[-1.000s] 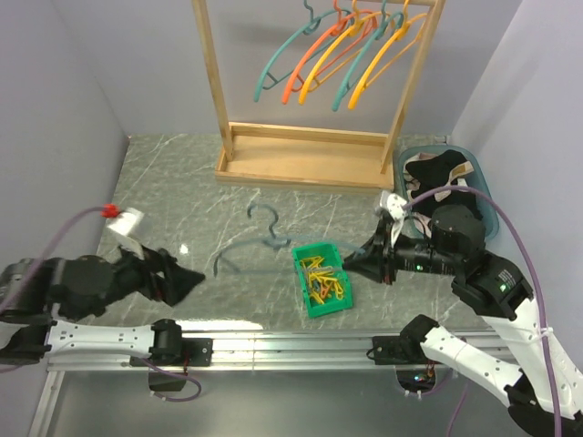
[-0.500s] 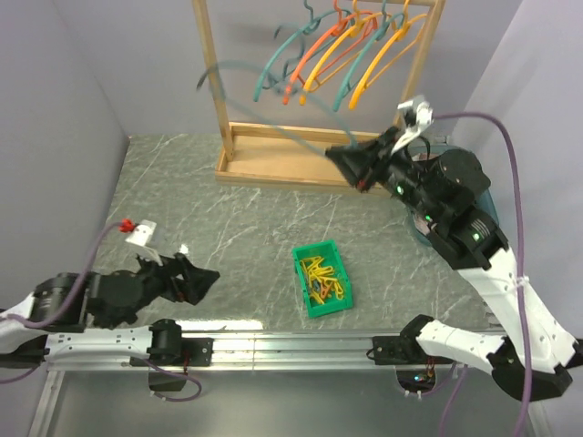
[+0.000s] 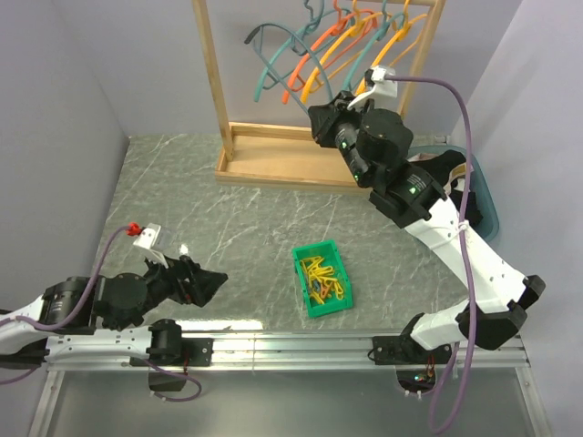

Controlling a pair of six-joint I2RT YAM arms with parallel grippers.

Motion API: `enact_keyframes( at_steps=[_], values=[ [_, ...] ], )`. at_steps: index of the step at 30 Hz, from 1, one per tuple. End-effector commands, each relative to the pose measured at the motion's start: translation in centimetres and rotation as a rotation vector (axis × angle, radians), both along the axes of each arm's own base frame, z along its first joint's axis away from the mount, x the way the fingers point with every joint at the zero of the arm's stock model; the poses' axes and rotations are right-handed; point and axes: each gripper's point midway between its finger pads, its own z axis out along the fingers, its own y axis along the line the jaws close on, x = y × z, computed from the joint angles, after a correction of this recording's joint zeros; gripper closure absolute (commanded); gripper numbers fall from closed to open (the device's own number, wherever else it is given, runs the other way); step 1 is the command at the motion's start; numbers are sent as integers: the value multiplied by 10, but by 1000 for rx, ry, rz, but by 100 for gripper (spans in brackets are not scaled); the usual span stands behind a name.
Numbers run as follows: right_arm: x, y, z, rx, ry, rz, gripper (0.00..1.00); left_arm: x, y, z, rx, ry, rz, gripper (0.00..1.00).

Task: Remove the underwear clipped to the hanger
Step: Move the hanger to the clothesline.

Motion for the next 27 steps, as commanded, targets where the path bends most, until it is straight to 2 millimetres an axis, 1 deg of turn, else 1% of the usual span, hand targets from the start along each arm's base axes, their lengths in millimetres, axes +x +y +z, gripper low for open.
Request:
enact_keyframes(
  at_steps=[1, 2, 3, 4, 5, 6, 7, 8, 9, 10, 14, 15, 17, 21, 24, 27],
  values=[
    [-6, -46, 38, 130, -22, -224, 100, -1, 2, 13, -89, -3, -1, 1],
    [-9, -47, 33, 116, -2, -240, 100, -1, 3, 14, -96, -2, -4, 1],
    [-11, -52, 38, 121, -1, -268, 100, -2, 3, 14, -98, 3, -4, 1],
    [-12, -61, 37, 118, 7, -318, 100, -2, 3, 13, -99, 4, -2, 1],
    [-14, -65, 34, 106, 16, -342, 100, -3, 2, 12, -96, 6, -11, 1],
    [-17, -68, 34, 106, 18, -354, 100, -3, 1, 12, -101, 7, -14, 1],
    [-22, -74, 38, 118, 15, -368, 100, -3, 0, 12, -98, 7, -15, 0],
    [-24, -82, 37, 120, 18, -402, 100, -4, -1, 10, -91, 8, -17, 1],
    [-26, -85, 35, 115, 20, -412, 100, -3, -3, 11, -93, 7, -17, 1],
    [-30, -91, 37, 123, 17, -427, 100, -3, -4, 9, -82, 6, -18, 1],
    [-35, -111, 34, 75, 19, -509, 100, -2, -7, 8, -61, -3, -19, 1],
    [-37, -119, 36, 69, 20, -543, 100, -1, -6, 9, -60, -5, -13, 0],
    [-37, -123, 33, 24, 25, -571, 100, -1, -6, 7, -57, -1, -10, 1],
    [-39, -130, 32, -24, 21, -593, 100, 0, -5, 9, -69, -7, -7, 0],
    [-42, -141, 31, -67, 32, -637, 100, -1, -2, 10, -84, -3, -8, 1],
    [-55, -162, 31, -74, 31, -679, 100, -2, 2, 13, -105, -3, -9, 1]
  ],
)
